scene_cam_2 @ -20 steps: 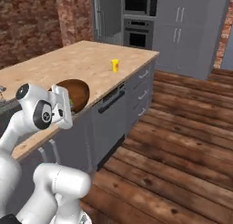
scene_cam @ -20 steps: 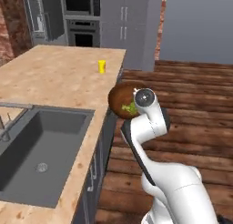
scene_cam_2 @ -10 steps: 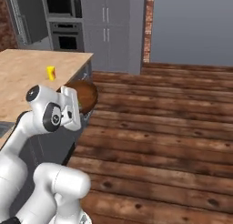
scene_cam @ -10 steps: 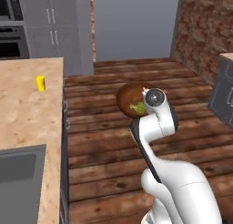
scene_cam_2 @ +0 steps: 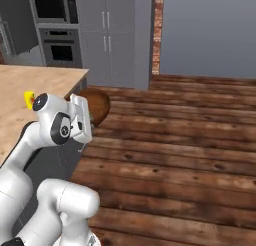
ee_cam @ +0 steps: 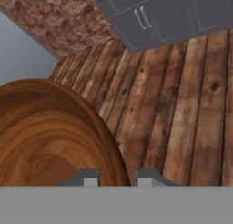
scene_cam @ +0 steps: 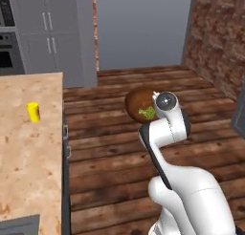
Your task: Move the cup from next to the sink to the open cabinet. Then, move the bowl with the broccoli to the fridge to clear the area for faucet cleaning.
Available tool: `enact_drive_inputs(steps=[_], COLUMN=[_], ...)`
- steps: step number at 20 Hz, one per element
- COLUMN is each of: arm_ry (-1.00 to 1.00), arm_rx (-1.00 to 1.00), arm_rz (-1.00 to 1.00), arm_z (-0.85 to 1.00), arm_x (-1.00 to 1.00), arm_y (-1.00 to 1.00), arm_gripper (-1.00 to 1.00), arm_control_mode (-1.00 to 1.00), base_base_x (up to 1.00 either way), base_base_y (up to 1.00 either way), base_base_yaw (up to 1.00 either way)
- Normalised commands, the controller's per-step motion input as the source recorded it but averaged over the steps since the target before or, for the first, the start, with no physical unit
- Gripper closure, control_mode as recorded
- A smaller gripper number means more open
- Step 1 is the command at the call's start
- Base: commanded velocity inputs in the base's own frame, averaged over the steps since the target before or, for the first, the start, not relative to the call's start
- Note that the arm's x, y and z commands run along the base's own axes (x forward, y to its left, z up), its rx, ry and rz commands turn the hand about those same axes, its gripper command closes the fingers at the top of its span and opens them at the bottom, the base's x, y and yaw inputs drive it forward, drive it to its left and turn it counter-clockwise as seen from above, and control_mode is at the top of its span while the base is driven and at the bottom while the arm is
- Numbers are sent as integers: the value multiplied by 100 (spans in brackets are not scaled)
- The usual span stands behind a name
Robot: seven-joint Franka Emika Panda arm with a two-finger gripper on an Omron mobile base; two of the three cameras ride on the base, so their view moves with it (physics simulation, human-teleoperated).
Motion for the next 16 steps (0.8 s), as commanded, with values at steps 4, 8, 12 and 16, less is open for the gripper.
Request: enact_drive_inputs(steps=[4, 8, 12, 16], arm_ry=[0, 0, 0, 0], arm_rx=[0, 0, 0, 0], arm_rz=[0, 0, 0, 0], arm_z=[0, 0, 0, 0], arm_x=[0, 0, 0, 0], arm_y=[0, 0, 0, 0], arm_gripper=[100, 100, 100, 100], arm_control_mode=[100, 100, 100, 100], base_base_x=[100, 100, 100, 100], base_base_y=[0, 0, 0, 0], base_base_yaw=[-5, -5, -6, -6])
